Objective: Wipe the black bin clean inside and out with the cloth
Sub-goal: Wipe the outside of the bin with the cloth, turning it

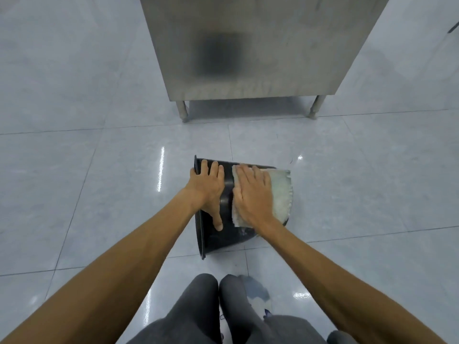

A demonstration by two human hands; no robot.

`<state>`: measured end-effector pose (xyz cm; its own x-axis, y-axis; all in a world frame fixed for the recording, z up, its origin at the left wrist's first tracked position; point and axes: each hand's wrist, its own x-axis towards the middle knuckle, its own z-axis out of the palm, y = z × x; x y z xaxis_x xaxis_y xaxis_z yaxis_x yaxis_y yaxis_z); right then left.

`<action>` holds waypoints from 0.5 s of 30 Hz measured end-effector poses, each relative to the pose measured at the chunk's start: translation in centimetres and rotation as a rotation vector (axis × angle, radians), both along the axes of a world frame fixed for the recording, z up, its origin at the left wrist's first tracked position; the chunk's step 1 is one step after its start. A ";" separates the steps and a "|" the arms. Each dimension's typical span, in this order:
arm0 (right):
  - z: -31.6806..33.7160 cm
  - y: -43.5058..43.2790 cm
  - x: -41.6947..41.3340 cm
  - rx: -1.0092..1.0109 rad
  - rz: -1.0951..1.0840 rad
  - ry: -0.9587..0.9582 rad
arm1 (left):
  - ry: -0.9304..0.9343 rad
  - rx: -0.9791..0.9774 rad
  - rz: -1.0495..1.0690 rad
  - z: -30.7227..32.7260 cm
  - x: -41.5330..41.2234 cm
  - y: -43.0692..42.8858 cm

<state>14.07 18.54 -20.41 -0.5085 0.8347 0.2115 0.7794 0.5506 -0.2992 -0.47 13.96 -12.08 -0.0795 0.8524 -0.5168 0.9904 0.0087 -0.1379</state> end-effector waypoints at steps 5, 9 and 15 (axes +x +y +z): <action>-1.3 -3.2 0.5 0.089 -0.011 0.108 | 0.009 0.020 -0.055 -0.2 -0.3 -0.4; 0.3 0.5 -0.8 -0.012 -0.089 0.035 | 0.005 0.073 -0.090 -0.5 -0.2 -1.3; 2.5 6.3 -1.8 -0.310 -0.064 -0.090 | 0.062 0.151 -0.143 -0.2 0.9 -2.2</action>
<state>12.24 24.88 -17.88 -0.4579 0.8833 -0.1009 0.8406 0.3932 -0.3726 0.48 11.78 -12.24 0.0199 0.9247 -0.3801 0.9726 -0.1059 -0.2068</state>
